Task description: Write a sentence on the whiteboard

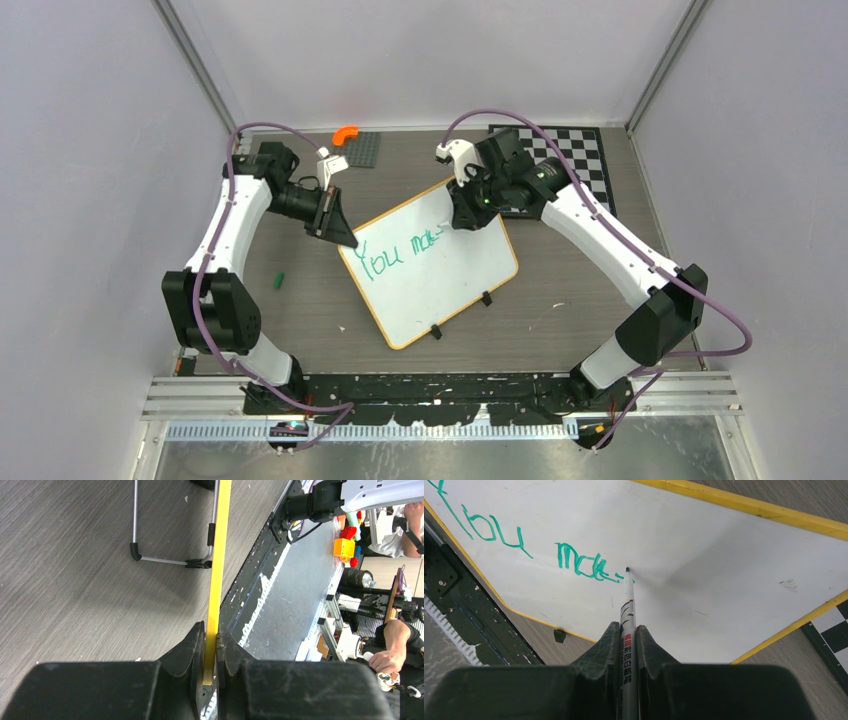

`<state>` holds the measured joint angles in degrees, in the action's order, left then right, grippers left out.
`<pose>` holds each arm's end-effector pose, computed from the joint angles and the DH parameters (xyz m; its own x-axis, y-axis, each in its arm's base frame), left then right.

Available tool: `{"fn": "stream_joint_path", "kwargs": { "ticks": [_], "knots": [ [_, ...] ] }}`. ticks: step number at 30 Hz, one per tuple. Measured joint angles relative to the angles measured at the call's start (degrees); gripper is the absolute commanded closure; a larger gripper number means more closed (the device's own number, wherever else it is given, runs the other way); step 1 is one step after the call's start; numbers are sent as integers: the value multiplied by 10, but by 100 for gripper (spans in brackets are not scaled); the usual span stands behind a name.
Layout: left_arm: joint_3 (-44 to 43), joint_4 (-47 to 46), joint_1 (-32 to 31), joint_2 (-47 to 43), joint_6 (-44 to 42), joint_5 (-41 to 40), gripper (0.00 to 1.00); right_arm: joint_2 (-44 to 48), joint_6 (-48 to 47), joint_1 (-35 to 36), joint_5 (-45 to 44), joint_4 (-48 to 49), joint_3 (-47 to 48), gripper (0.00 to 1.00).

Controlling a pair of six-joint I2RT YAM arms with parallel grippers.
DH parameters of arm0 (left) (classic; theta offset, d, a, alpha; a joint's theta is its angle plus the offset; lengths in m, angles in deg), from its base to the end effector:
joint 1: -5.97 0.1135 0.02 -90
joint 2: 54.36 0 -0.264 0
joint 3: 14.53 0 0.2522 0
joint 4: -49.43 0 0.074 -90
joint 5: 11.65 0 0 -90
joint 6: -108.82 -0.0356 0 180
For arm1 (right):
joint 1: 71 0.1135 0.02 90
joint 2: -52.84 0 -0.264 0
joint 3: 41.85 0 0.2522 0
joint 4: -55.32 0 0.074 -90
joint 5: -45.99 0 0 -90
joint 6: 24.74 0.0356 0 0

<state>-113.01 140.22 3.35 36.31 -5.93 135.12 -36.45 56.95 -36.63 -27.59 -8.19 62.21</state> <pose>0.2827 -0.0427 0.3189 -0.8472 0.2684 -0.4586 0.5306 0.4739 -0.7028 0.2683 0.1957 0.3605 -0.5135 -0.5191 -0.6833 -0.7778 0.6180 0.1150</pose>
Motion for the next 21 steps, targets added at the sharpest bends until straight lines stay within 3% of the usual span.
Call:
{"fn": "stream_joint_path", "kwargs": {
  "ticks": [21],
  "knots": [
    [-17,14,0,15,-18,-9,100,8,-19,0,-14,-14,-38,100]
  ]
}}
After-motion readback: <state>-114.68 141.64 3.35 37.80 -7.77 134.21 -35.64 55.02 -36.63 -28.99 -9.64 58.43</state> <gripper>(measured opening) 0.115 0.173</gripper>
